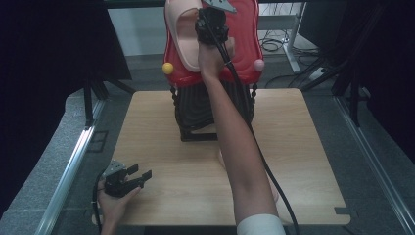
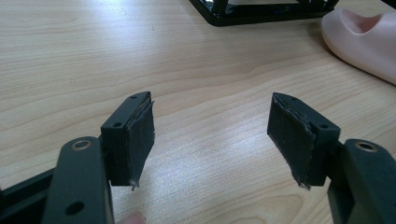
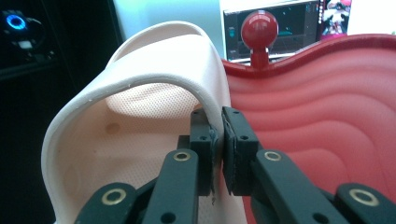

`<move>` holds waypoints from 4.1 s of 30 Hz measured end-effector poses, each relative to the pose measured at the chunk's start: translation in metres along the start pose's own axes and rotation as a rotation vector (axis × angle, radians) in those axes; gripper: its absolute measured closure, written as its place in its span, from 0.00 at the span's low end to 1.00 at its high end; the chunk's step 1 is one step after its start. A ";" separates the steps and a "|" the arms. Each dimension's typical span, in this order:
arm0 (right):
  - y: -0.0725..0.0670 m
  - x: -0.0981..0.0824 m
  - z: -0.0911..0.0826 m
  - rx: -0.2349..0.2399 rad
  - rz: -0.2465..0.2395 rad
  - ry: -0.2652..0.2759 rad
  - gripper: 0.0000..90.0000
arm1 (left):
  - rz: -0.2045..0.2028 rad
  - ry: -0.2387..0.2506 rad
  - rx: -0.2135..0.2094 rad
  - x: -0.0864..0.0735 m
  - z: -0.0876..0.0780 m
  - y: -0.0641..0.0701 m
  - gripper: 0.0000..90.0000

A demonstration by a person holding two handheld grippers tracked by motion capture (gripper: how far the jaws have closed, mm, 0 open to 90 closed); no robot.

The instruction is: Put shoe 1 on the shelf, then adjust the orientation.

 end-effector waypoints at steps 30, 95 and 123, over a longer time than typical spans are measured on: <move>0.012 -0.011 -0.064 0.226 0.006 -0.049 0.70 | 0.006 -0.005 -0.004 -0.001 0.004 0.005 0.35; 0.106 -0.221 -0.279 0.492 0.015 -0.335 0.66 | 0.019 -0.033 -0.005 -0.005 0.011 0.013 0.35; 0.182 -0.244 -0.321 0.331 -0.064 -0.423 0.79 | 0.016 -0.022 -0.006 -0.004 0.009 0.013 0.35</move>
Point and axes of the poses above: each handheld gripper's, and its own axes: z roughly forward along the jaws, x roughly out of its top, y roughly to its right, the point moved 5 cm from there along z, roughly forward along the jaws, and after that the axes turned 13 degrees about y, right-handed, at the moved point
